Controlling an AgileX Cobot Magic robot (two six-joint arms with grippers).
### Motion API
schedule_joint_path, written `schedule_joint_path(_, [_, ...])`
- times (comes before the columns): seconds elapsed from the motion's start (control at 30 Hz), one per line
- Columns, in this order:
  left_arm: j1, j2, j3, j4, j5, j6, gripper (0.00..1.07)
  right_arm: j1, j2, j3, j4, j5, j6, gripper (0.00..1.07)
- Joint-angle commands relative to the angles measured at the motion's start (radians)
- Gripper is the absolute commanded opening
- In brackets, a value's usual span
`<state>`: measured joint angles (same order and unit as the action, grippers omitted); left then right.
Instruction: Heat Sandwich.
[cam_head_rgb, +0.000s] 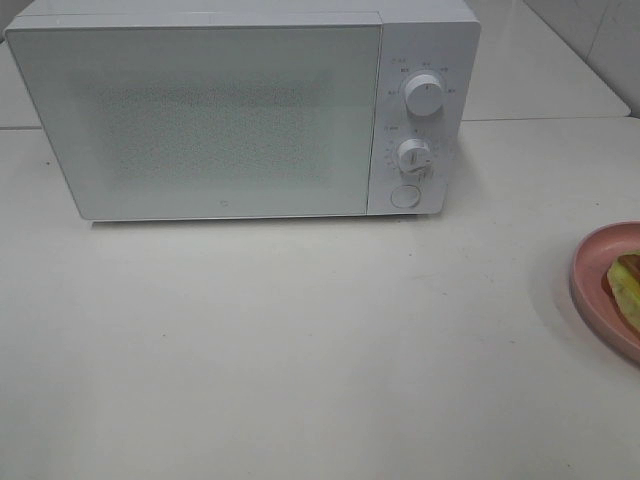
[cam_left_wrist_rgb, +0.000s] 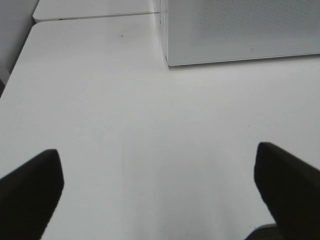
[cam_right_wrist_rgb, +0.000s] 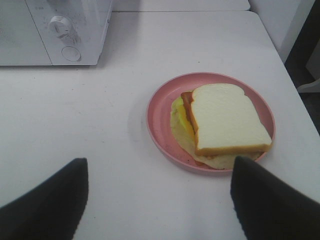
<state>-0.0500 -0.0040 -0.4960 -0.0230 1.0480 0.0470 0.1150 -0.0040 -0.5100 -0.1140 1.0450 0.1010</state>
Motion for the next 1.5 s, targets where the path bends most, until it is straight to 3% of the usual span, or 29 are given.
schedule_joint_path(0.03, [0.004,-0.023,0.002,-0.009,-0.012,0.001,0.99,-0.006,-0.027,0.004,0.0,-0.007,-0.007,0.75])
schedule_joint_path(0.3, [0.056,-0.027,0.002,-0.009,-0.013,0.005,0.99,-0.006,-0.027,0.004,0.0,-0.007,-0.007,0.75])
schedule_joint_path(1.5, [0.057,-0.026,0.002,-0.009,-0.013,0.005,0.99,-0.006,-0.027,0.004,0.0,-0.007,-0.007,0.75])
